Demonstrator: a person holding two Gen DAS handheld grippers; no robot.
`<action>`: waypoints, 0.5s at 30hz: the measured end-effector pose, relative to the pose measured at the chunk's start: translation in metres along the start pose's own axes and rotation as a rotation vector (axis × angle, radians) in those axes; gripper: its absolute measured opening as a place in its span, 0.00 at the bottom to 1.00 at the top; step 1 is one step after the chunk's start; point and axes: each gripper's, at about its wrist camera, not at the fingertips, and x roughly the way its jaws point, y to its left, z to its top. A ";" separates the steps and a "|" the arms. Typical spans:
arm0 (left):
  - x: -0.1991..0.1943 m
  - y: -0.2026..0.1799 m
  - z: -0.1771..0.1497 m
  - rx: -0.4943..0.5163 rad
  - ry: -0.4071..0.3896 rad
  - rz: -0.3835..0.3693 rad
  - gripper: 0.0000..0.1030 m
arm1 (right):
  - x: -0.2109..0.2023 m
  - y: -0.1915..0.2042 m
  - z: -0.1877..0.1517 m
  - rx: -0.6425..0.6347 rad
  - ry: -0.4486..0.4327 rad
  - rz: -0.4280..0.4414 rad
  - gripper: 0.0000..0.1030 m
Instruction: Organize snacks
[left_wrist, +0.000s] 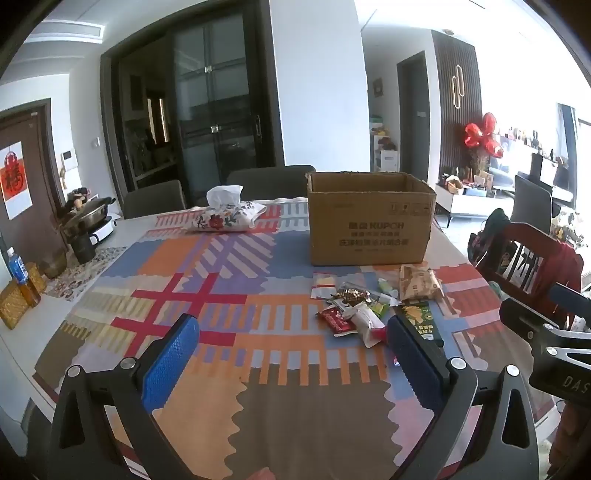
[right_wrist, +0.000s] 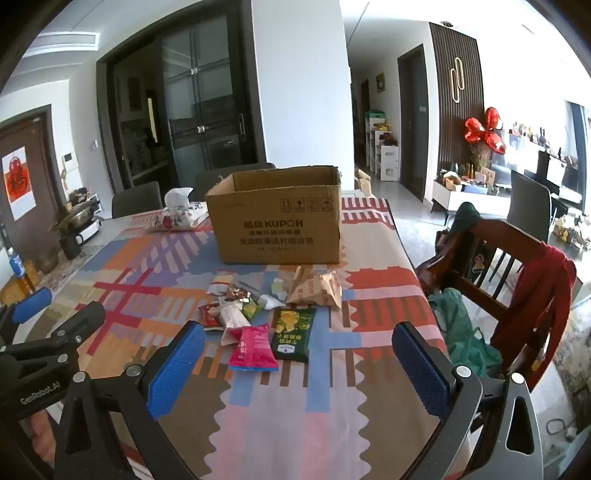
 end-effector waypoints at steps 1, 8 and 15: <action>0.000 0.000 0.000 -0.002 0.001 -0.003 1.00 | 0.000 0.000 0.000 -0.002 0.002 -0.001 0.99; -0.004 0.004 0.005 -0.001 -0.003 -0.011 1.00 | 0.000 0.001 0.000 -0.003 -0.002 -0.003 0.99; -0.006 0.000 0.003 0.002 -0.034 0.001 1.00 | 0.000 0.000 0.000 0.001 0.000 0.002 0.99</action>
